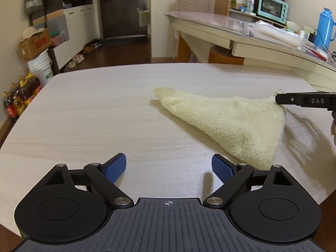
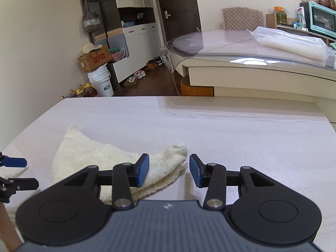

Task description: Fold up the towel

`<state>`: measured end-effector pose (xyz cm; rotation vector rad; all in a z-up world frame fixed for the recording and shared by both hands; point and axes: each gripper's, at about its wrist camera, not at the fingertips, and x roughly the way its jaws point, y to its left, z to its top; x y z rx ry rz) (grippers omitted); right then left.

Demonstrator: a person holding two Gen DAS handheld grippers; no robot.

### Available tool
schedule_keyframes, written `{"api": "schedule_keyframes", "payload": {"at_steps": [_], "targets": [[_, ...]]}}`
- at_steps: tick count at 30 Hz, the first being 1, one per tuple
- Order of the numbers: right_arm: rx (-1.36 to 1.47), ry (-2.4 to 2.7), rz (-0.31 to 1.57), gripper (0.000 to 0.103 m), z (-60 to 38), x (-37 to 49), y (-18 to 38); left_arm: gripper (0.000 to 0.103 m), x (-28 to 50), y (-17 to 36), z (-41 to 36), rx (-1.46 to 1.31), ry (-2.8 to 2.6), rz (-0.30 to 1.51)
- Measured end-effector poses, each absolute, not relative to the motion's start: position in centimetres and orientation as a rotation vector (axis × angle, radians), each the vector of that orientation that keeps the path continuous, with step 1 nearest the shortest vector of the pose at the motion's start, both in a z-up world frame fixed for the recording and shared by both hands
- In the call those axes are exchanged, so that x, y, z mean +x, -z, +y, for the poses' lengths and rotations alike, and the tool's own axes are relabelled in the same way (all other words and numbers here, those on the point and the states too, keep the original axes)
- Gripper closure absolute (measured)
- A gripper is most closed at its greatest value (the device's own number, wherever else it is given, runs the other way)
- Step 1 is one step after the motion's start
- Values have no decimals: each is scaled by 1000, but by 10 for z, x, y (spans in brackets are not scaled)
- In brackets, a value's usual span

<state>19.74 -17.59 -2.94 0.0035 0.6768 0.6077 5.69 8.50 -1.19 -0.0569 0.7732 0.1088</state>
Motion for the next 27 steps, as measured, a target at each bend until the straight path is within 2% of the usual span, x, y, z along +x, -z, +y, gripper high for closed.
{"api": "schedule_keyframes", "payload": {"at_steps": [2,5,13,15,20,23,27], "targets": [[-2,-606,672,62,-174,197,29,7,58,13,87,-60,-110,775],[-13,-586,643,85,-175,195,28,4,58,13,88,-62,-112,770],[-84,-583,533,90,-169,175,10,3,54,9,96,-43,-116,744],[50,-637,549,90,-177,177,3,3,51,6,100,-40,-124,734],[165,-790,502,90,-172,161,-28,3,46,-2,115,-13,-150,715],[116,-967,493,90,-140,131,-43,3,45,-9,130,21,-185,700],[-26,-1153,511,90,-87,89,-37,3,43,-20,158,46,-250,678]]}}
